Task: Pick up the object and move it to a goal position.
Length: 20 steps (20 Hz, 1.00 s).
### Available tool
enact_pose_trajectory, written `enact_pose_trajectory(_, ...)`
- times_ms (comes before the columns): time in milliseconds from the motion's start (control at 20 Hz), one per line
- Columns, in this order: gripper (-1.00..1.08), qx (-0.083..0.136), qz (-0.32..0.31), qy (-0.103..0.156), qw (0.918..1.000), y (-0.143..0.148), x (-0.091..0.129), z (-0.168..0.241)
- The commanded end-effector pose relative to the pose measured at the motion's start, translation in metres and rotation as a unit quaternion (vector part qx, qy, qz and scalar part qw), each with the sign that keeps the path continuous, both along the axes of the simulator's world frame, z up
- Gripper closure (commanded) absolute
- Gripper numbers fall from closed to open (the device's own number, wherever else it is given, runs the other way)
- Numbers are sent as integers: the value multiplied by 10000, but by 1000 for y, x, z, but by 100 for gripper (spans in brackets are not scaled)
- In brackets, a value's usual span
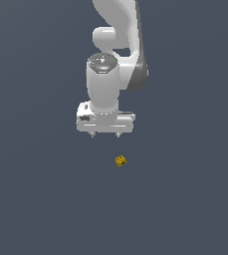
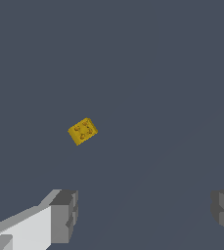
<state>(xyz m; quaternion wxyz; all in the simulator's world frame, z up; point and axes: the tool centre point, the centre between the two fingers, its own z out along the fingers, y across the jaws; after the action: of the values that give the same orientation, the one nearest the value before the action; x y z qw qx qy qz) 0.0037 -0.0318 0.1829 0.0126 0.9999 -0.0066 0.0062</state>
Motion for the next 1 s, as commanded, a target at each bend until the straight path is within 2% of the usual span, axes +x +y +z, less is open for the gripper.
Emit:
enact_pose_trajectory(0, -92, -6, 25, 7, 10000, -2, -1, -1)
enact_pose_trajectory(500, -92, 5, -123, 5, 9999, 0, 1, -4)
enact_pose_trajectory(950, -92, 45, -738, 1, 9973, 9, 7, -17)
